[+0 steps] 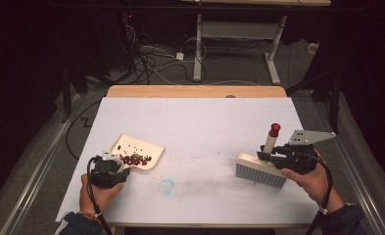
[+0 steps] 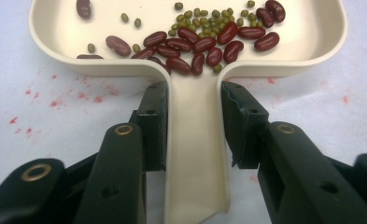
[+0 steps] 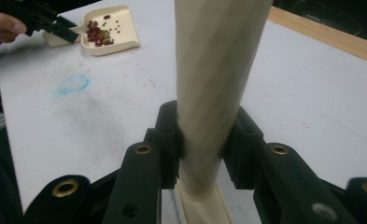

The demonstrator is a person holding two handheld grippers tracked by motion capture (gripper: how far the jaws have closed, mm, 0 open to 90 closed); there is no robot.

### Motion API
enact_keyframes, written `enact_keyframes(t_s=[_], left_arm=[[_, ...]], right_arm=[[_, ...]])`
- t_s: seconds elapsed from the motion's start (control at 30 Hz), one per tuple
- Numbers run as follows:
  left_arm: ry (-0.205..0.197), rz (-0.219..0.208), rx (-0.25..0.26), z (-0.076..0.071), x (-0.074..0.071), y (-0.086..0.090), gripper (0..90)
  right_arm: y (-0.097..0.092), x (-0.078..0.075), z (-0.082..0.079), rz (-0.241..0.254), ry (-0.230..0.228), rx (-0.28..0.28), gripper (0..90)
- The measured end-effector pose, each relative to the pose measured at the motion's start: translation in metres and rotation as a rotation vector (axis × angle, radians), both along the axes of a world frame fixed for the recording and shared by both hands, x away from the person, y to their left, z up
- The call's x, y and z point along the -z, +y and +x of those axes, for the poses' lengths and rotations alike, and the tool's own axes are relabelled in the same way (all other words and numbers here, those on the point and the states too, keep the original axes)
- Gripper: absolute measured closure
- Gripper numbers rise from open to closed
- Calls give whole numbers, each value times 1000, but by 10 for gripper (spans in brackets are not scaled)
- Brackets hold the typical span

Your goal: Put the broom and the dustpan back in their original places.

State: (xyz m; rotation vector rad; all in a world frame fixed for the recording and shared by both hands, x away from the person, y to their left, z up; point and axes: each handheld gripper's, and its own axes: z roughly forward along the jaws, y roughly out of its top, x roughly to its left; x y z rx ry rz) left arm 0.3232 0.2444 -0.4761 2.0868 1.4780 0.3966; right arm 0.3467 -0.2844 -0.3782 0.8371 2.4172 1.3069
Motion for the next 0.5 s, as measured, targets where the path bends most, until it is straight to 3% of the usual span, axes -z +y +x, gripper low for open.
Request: enact_keyframes(t_s=[0.2, 0.33, 0.43, 0.5], left_arm=[[11, -8, 0, 0, 0, -4, 590], [18, -19, 24, -5, -2, -10, 564], [-3, -16, 38, -8, -5, -12, 542], [-30, -21, 49, -11, -8, -12, 525]], right_arm=[[-3, 2, 10, 15, 5, -12, 697], [-4, 0, 19, 10, -8, 26, 661], [-7, -6, 29, 43, -9, 67, 659], [-5, -6, 37, 38, -2, 91, 659]])
